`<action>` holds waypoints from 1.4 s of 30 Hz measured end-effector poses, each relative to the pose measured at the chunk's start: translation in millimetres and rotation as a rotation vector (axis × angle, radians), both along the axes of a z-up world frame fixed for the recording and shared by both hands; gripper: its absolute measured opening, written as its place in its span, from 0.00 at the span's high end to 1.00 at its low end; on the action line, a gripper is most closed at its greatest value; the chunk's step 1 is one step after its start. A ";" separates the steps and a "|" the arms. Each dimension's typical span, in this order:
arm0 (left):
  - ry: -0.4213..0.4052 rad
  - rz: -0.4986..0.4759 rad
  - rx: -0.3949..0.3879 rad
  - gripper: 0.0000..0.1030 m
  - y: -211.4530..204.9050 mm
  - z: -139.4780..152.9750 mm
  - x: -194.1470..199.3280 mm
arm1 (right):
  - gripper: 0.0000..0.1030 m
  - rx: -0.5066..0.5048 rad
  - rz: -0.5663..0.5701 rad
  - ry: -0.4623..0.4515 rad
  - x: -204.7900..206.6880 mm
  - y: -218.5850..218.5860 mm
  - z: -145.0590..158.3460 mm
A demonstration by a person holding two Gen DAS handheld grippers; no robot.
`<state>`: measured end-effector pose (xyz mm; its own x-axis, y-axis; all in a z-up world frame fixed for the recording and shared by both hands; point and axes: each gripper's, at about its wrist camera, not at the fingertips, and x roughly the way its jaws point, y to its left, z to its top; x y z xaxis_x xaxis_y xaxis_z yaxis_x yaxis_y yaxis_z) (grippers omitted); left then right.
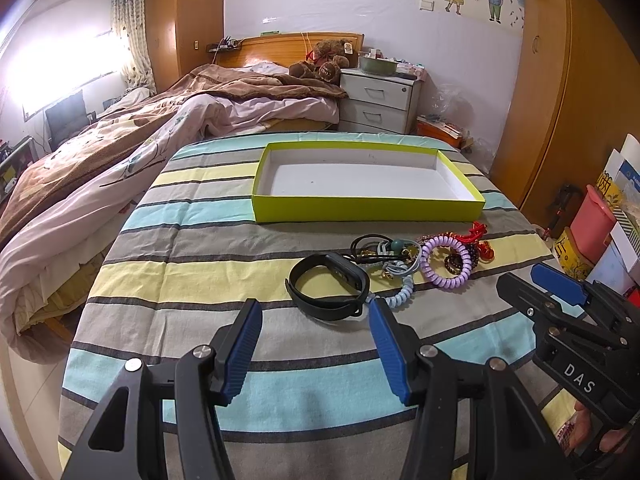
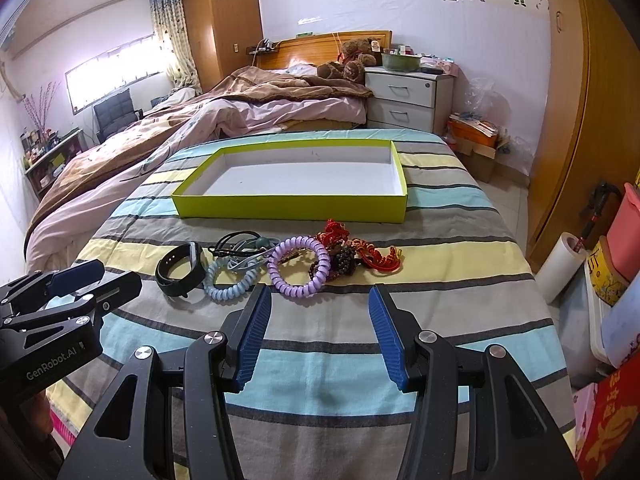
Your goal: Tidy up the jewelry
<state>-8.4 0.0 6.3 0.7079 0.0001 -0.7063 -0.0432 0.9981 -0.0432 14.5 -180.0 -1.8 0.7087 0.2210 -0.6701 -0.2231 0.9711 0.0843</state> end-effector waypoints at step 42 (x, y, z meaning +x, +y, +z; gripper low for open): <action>0.028 -0.014 -0.029 0.46 5.7 -6.7 7.9 | 0.50 -0.008 0.003 0.022 5.5 1.3 -6.8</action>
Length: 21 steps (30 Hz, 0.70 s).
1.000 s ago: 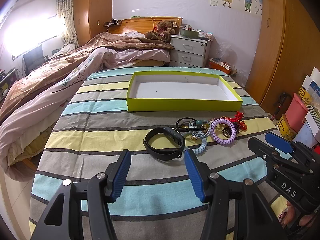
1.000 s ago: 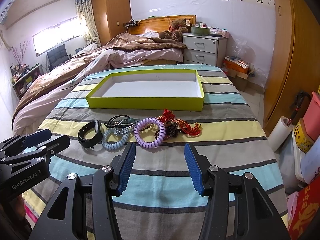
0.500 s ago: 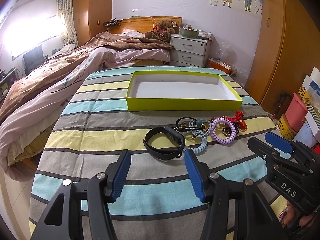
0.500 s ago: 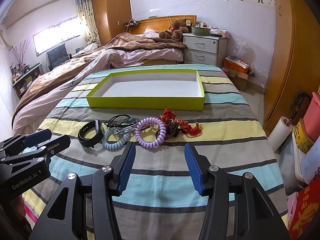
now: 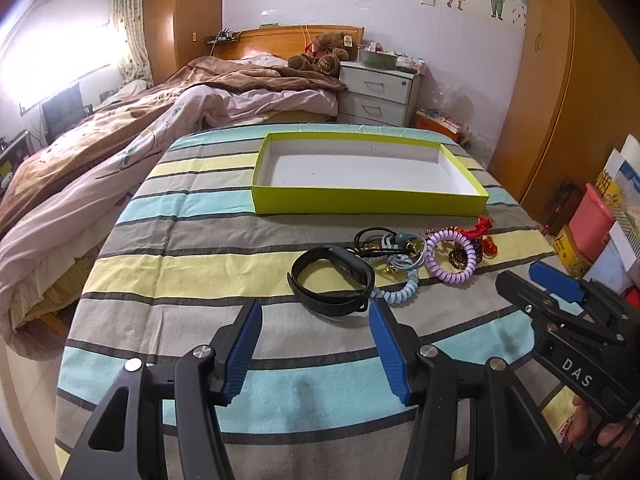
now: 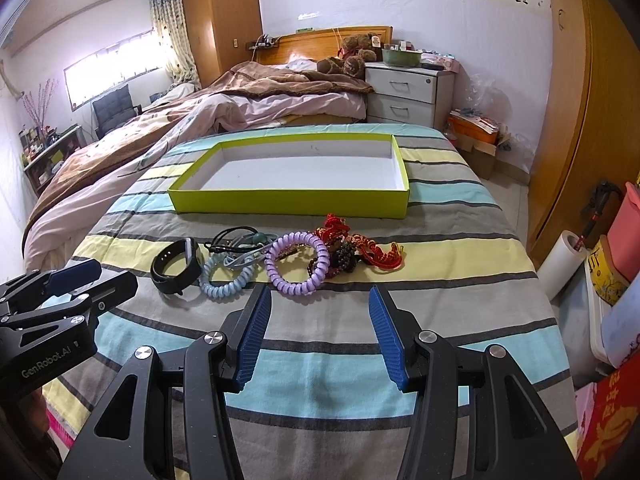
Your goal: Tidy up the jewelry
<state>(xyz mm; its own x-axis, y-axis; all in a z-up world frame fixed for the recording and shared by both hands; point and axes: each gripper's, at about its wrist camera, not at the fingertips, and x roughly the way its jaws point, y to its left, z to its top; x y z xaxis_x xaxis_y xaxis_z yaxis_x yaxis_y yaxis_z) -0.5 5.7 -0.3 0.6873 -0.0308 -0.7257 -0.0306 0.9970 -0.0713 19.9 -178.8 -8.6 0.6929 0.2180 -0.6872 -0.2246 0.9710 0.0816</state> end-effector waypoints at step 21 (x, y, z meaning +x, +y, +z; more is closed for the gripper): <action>0.144 -0.036 -0.197 0.46 35.5 -28.3 48.8 | 0.65 0.094 -0.010 0.105 47.5 1.3 -26.0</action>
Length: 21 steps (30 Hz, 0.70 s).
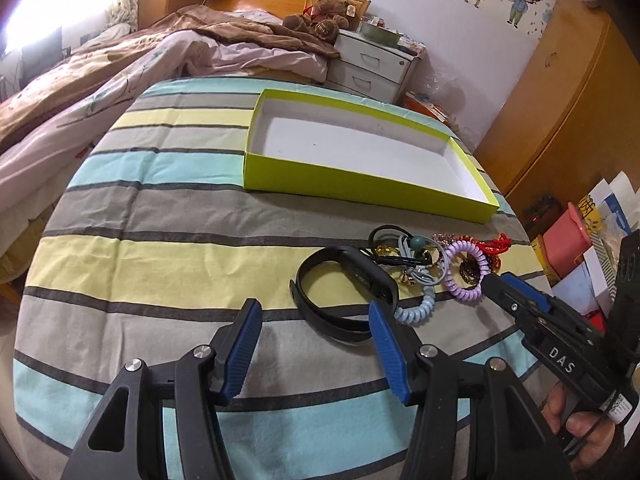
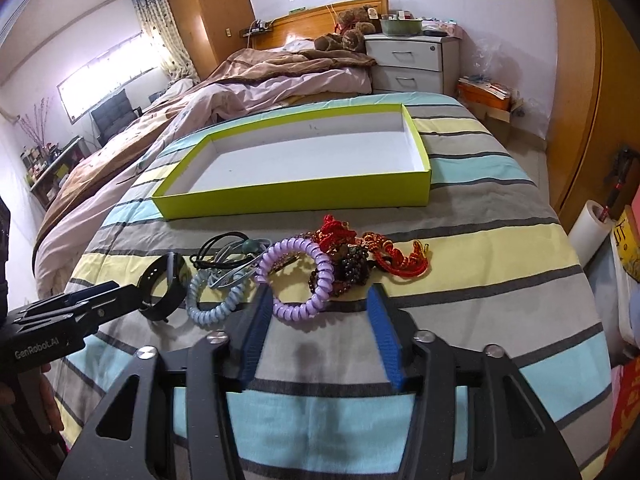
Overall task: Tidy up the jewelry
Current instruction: 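Grip the black watch band with the left tool while right tool approaches purple coil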
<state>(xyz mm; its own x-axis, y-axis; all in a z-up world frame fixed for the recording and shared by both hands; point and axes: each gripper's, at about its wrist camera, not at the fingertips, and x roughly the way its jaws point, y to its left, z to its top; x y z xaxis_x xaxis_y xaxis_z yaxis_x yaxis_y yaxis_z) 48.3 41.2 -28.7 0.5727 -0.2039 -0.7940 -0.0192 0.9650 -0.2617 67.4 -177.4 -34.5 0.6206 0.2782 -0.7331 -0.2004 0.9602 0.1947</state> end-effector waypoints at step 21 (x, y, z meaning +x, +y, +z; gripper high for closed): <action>0.049 -0.032 0.239 0.52 -4.1 -4.3 10.2 | 1.00 0.020 0.009 0.019 -4.3 -12.1 -1.7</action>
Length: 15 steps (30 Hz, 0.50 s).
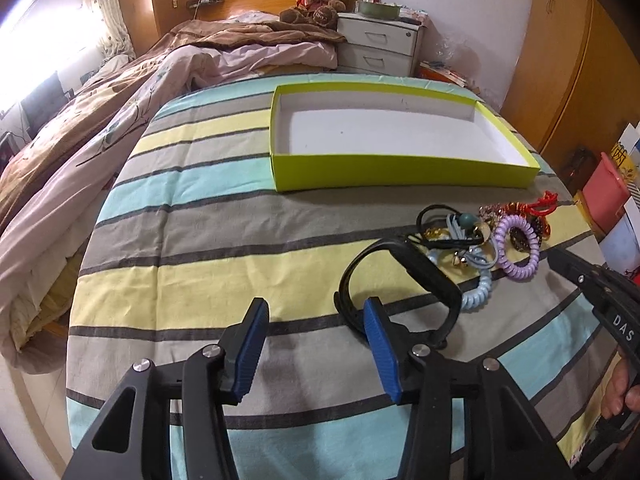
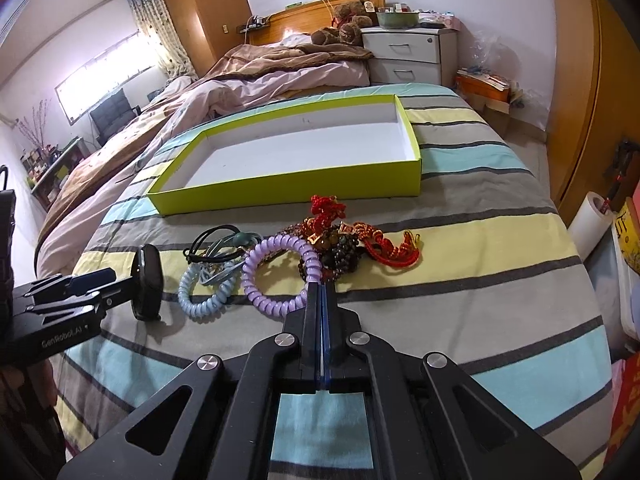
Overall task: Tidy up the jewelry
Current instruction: 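Grip the black watch band with the left tool while right tool approaches purple coil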
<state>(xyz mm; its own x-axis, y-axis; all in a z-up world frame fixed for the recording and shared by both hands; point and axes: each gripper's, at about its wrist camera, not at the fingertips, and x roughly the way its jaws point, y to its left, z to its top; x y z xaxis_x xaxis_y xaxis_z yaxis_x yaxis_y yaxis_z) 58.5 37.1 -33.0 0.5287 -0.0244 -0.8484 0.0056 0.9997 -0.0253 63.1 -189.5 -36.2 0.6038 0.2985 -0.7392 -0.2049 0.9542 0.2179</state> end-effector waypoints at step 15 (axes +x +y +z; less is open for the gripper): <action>0.023 0.019 0.000 0.51 -26.5 -10.3 15.2 | 0.75 0.001 0.006 0.055 19.6 10.8 -10.5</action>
<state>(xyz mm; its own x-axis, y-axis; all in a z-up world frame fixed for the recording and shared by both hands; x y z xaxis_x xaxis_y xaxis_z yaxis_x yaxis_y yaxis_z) 73.7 10.6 -43.3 0.5093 -0.0146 -0.8604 -0.0137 0.9996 -0.0251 82.7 -178.7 -46.8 0.5601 0.3026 -0.7712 -0.1985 0.9528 0.2296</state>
